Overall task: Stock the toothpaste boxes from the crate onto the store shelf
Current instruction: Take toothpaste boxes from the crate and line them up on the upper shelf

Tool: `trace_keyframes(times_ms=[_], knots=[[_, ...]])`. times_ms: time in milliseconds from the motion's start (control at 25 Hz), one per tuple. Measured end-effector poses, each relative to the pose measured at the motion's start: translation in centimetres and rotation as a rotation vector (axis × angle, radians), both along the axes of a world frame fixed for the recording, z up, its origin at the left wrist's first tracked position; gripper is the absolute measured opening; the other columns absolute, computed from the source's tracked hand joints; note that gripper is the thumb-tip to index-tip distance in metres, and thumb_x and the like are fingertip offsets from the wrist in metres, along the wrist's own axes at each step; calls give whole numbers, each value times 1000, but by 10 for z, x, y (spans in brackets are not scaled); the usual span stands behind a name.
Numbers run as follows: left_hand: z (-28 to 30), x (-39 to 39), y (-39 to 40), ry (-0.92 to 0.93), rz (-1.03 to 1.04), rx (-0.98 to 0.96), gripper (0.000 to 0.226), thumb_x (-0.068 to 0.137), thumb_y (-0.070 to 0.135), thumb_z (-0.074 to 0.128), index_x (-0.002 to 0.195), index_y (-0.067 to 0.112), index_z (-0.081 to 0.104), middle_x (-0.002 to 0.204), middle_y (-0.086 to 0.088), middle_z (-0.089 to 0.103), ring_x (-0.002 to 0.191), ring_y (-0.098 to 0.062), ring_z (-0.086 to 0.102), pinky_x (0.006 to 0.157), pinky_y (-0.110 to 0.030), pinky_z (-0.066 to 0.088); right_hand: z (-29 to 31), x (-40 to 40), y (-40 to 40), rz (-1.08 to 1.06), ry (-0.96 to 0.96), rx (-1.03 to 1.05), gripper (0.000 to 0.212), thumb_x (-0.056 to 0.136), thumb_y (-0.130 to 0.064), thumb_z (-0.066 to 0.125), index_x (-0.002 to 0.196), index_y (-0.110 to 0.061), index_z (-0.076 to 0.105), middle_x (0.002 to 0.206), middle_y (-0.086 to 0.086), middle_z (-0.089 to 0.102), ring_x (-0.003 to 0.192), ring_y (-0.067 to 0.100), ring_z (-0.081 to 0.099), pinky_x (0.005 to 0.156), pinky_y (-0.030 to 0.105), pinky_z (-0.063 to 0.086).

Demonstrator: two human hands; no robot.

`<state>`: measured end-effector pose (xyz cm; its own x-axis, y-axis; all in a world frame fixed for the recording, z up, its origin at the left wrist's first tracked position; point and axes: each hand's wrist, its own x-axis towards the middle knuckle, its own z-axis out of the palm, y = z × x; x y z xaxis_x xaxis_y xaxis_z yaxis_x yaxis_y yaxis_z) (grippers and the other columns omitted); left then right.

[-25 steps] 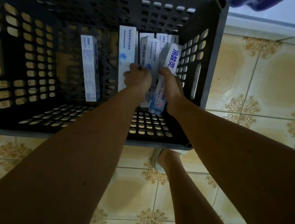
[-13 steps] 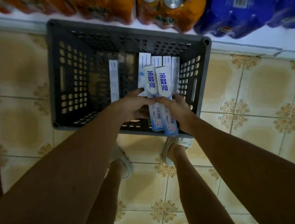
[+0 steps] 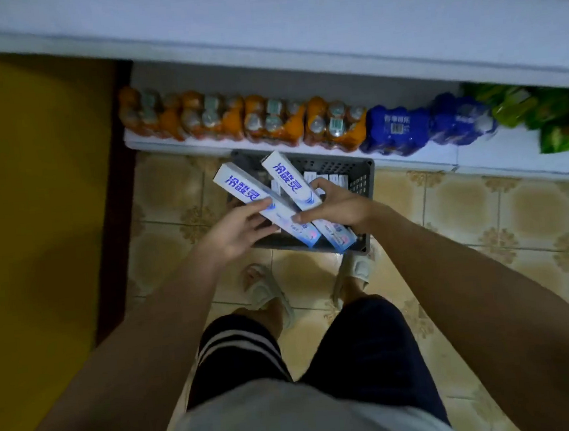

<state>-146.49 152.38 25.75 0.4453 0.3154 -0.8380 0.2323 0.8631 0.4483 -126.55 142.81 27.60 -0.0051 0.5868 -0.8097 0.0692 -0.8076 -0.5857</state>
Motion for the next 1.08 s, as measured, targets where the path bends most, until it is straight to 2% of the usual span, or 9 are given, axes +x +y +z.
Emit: trace_keyframes(times_ms=[120,200,360,480,560,720,880,960,1080], knots=[[77,-24,39,-42,136,91,55,86,20,68,138,16,50,123,-11,66,111,-26,65,97,-48,52,76,-9,9,79,-55,77,59,75,-24,83,122,-16,47,113,1,66,96,18,68,85,36,56],[131,-33,75,-38,73,258,52,88,21,67,136,25,48,115,-6,68,105,-24,65,82,-42,57,120,-6,18,121,-98,116,58,74,-25,84,120,-20,48,116,0,64,100,19,68,88,38,56],[235,-22,128,22,-572,545,43,89,21,69,129,28,55,114,-5,71,107,-22,68,73,-32,60,208,9,36,211,-225,214,58,72,-32,84,116,-22,48,111,1,69,97,22,71,86,44,57],[297,10,134,63,-960,807,69,78,40,78,139,40,46,120,4,68,100,-14,70,86,-32,56,261,19,38,180,-240,264,56,76,-26,83,120,-21,48,110,0,71,92,23,73,82,43,59],[327,28,126,46,-986,996,76,78,42,78,144,42,41,120,11,64,98,-9,69,87,-29,54,291,29,34,135,-239,288,55,78,-21,81,121,-20,47,109,4,72,91,27,73,79,43,61],[367,48,102,-18,-837,1174,67,78,41,78,139,40,51,113,16,66,85,-7,62,66,-24,47,338,53,22,121,-316,354,55,75,-23,83,119,-22,50,108,2,73,92,26,73,82,42,59],[412,71,74,24,-1059,1256,52,79,43,78,127,43,58,110,10,68,89,-11,63,73,-28,50,379,85,-1,162,-380,409,51,74,-24,84,115,-21,54,109,2,73,91,24,73,84,42,59],[437,89,53,123,-1152,1328,50,75,43,81,118,34,59,105,3,68,90,-20,64,75,-31,49,406,107,-19,182,-398,435,49,74,-23,84,113,-22,54,106,1,73,88,25,74,79,40,61],[476,119,21,322,-1265,1424,61,67,59,80,112,23,61,98,9,65,86,-16,62,73,-27,50,447,135,-42,227,-458,488,48,73,-26,85,110,-25,55,103,1,73,85,24,74,73,36,60]])
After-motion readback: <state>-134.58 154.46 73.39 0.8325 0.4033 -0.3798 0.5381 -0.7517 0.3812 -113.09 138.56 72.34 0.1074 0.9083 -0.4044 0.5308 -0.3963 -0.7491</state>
